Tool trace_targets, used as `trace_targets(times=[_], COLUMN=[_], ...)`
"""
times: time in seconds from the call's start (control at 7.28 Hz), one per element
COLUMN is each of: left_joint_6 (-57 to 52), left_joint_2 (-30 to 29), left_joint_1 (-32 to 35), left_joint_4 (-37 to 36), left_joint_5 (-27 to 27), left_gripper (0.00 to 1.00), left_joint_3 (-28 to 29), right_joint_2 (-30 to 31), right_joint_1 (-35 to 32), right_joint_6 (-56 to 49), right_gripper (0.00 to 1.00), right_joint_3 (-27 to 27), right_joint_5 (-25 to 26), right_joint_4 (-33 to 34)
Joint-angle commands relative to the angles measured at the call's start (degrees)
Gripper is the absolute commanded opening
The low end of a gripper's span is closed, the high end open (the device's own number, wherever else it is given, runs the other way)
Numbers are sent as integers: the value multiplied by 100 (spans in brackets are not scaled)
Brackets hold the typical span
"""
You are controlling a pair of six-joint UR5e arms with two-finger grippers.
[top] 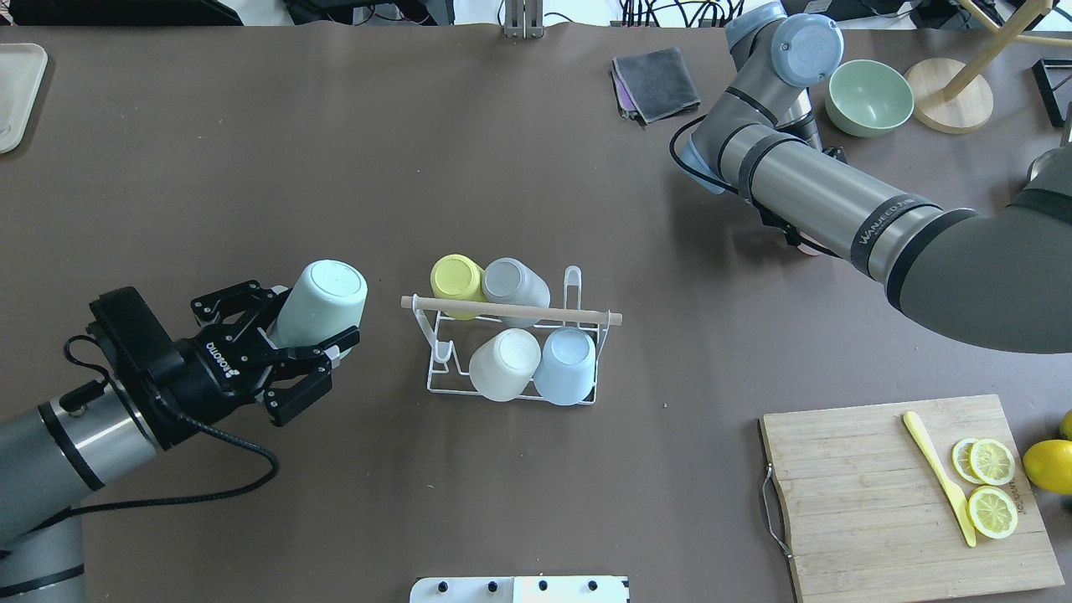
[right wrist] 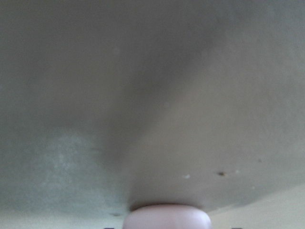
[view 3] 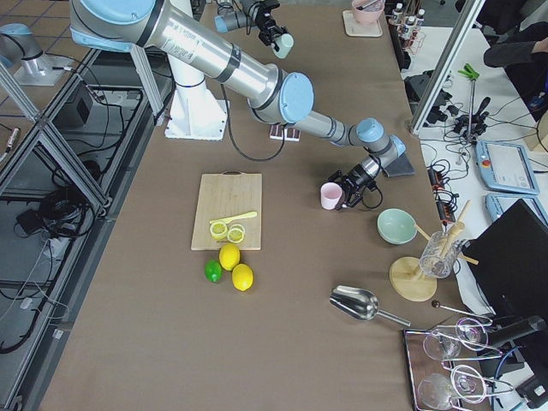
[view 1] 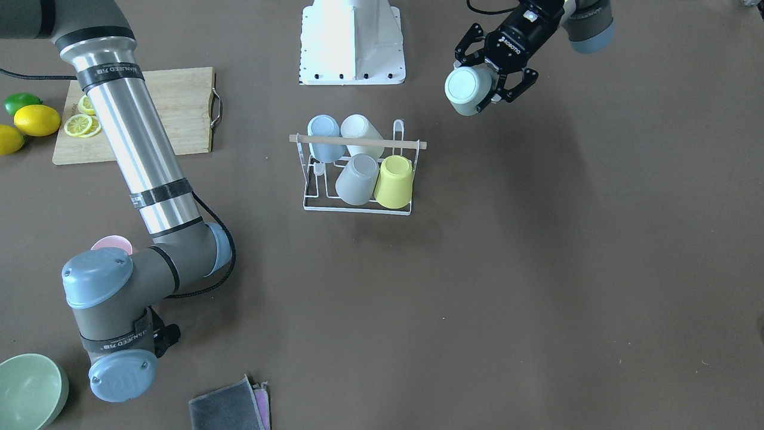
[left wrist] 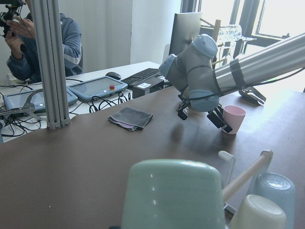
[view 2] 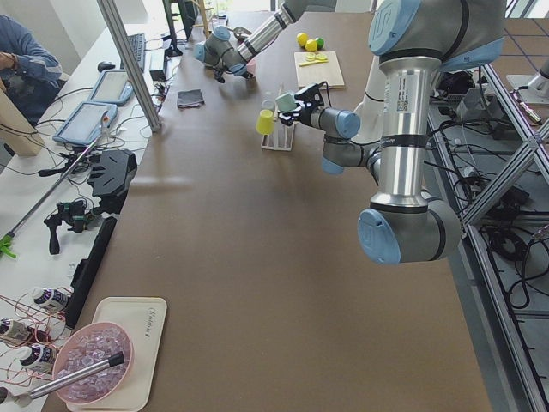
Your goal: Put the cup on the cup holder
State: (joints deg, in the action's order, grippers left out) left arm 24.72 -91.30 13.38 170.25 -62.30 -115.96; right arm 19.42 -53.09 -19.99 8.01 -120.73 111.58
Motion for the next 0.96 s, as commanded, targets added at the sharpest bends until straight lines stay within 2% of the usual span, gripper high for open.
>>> trace_targets(times=[0.0, 0.14, 0.55, 0.69, 0.82], left_joint_6=[-696, -731, -732, -732, -732], left_joint_2=[-308, -536, -1002, -1317, -1372], left_joint_1=[-842, -950, -969, -942, -934], left_joint_4=[87, 87, 105, 140, 270], left_joint_5=[1260, 1612, 2002, 2002, 2002], left_gripper=[24, 24, 24, 23, 23], left_joint_3=[125, 396, 793, 1020, 1145], right_joint_2=[0, -70, -307, -308, -290], right_joint_1=[0, 0, -236, -446, -526], right_joint_6=[-13, -22, -101, -353, -408], right_gripper=[4, 0, 0, 0, 0], right_joint_3=[-1, 16, 86, 365, 803], right_joint_5=[15, 15, -73, -125, -135], right_joint_4=[4, 117, 451, 617, 871])
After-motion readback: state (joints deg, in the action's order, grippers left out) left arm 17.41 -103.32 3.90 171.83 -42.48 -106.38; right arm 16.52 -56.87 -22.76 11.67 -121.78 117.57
